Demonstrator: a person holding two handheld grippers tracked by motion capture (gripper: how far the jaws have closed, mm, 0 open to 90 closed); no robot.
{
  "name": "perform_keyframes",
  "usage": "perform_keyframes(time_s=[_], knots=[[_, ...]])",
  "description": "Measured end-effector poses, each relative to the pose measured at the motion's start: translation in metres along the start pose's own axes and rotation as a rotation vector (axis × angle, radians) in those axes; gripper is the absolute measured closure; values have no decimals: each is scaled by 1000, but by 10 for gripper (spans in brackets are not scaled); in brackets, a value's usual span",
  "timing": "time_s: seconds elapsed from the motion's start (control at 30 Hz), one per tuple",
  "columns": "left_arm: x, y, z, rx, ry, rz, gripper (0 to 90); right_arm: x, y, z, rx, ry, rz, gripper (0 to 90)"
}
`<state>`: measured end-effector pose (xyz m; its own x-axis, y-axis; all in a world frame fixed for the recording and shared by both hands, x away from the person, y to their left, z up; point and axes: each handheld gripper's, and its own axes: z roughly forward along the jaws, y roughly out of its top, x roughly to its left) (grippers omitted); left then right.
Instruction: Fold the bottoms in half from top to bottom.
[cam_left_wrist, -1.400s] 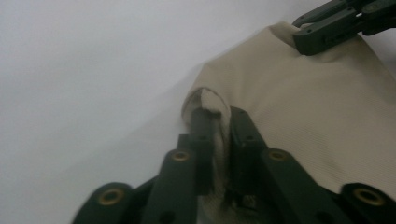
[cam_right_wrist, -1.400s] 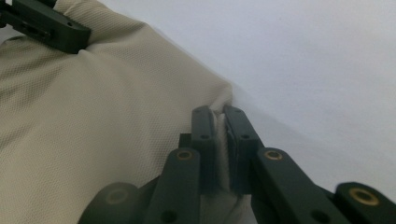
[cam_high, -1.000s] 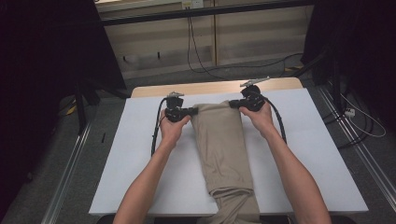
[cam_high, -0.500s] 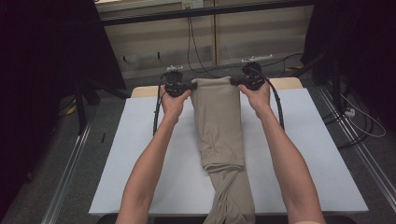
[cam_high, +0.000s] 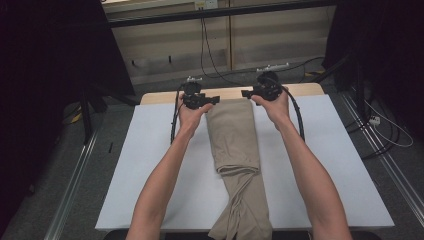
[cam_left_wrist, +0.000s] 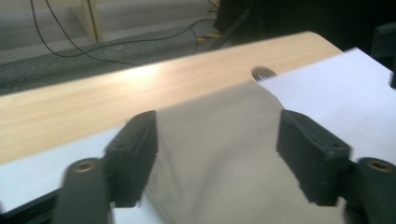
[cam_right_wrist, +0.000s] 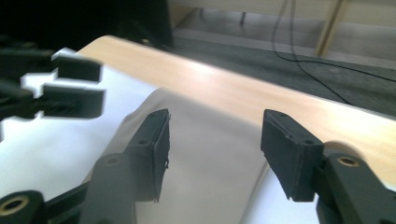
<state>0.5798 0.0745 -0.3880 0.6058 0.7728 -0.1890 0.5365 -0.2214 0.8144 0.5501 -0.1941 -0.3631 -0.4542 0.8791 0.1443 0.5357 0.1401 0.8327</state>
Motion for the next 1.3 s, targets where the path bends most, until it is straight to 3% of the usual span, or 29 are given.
perform_keyframes(time_s=[0.13, 0.27, 0.33, 0.4, 0.47, 0.53, 0.6, 0.67, 0.7, 0.77, 0.87, 0.93, 0.97, 1.03, 1.1, 1.13, 1.17, 1.3], knots=[[-8, -19, -20, -8, -18, 27, 213, 24, -29, -26, -7, 83, -60, 444], [-14, -48, -47, -23, -51, 10, 179, 59, -68, -62, 8, 201, -145, 496], [-18, -63, -59, -1, -54, 25, 172, 82, -89, -78, 45, 256, -199, 509], [-24, -76, -70, 19, -58, 58, 167, 109, -109, -91, 111, 303, -291, 541], [-28, -89, -82, 21, -75, 77, 155, 134, -130, -104, 138, 392, -315, 580], [-31, -103, -93, 34, -106, 70, 146, 151, -145, -111, 157, 440, -339, 589], [-34, -116, -101, 48, -105, 75, 141, 170, -160, -113, 207, 482, -399, 583], [-35, -126, -109, 48, -117, 53, 138, 185, -172, -113, 238, 545, -428, 564], [-36, -129, -111, 49, -122, 55, 138, 191, -176, -113, 247, 568, -435, 548], [-38, -131, -114, 45, -123, 91, 138, 203, -181, -113, 266, 585, -500, 524], [-39, -134, -110, 53, -128, 88, 138, 211, -187, -109, 286, 623, -531, 481], [-41, -136, -106, 78, -138, 96, 139, 213, -192, -106, 305, 604, -563, 442], [-41, -137, -105, 82, -141, 97, 139, 213, -195, -104, 317, 599, -569, 447], [-42, -139, -104, 81, -141, 95, 142, 213, -202, -103, 350, 575, -628, 488], [-41, -139, -105, 75, -140, 91, 143, 211, -205, -106, 344, 579, -617, 662], [-40, -139, -106, 76, -135, 90, 146, 211, -204, -107, 346, 587, -619, 824], [-38, -139, -105, 74, -133, 89, 147, 210, -204, -106, 346, 586, -605, 887], [-34, -139, -106, 69, -122, 65, 153, 206, -195, -105, 312, 593, -539, 900]])
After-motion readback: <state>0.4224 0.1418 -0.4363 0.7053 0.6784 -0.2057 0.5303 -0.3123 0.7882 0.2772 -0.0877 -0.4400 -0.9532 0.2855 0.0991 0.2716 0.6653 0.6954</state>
